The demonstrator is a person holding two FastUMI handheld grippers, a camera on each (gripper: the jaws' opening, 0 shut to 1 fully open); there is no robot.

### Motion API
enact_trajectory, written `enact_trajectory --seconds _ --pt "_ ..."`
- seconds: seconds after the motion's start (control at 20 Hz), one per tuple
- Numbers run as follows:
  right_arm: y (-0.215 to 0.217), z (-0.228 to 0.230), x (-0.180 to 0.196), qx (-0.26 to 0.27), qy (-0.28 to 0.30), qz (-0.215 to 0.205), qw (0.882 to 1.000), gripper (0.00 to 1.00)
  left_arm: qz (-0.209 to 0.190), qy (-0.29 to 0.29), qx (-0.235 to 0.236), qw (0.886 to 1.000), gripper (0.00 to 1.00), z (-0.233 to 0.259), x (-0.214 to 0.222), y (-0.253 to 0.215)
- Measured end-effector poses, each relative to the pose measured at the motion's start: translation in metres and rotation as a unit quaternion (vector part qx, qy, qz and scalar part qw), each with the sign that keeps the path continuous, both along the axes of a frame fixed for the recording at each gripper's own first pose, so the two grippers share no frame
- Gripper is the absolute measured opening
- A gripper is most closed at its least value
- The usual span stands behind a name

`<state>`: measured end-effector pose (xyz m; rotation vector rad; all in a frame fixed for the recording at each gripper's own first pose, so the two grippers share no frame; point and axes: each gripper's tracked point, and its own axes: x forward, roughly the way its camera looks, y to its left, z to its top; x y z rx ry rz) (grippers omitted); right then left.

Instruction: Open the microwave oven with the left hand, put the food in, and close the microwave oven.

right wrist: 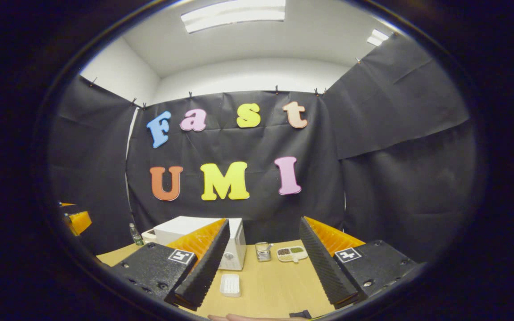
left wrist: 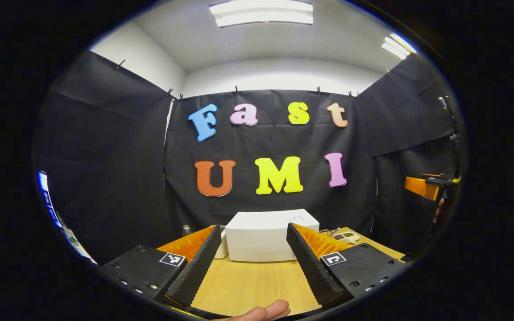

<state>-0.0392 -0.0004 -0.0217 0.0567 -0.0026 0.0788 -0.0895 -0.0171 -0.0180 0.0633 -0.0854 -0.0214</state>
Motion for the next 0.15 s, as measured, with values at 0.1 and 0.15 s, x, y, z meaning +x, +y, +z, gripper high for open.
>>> enact_trajectory --seconds 0.1,0.15 --pt "-0.0054 -0.0074 0.0013 -0.011 0.017 -0.022 1.000 0.99 -0.016 0.000 -0.020 1.000 0.88 -0.0033 -0.0051 -0.0101" --pt "-0.0057 -0.0115 0.0012 -0.020 0.024 -0.030 0.999 0.87 -0.021 0.005 -0.035 0.999 0.87 -0.0070 -0.0067 -0.0139"
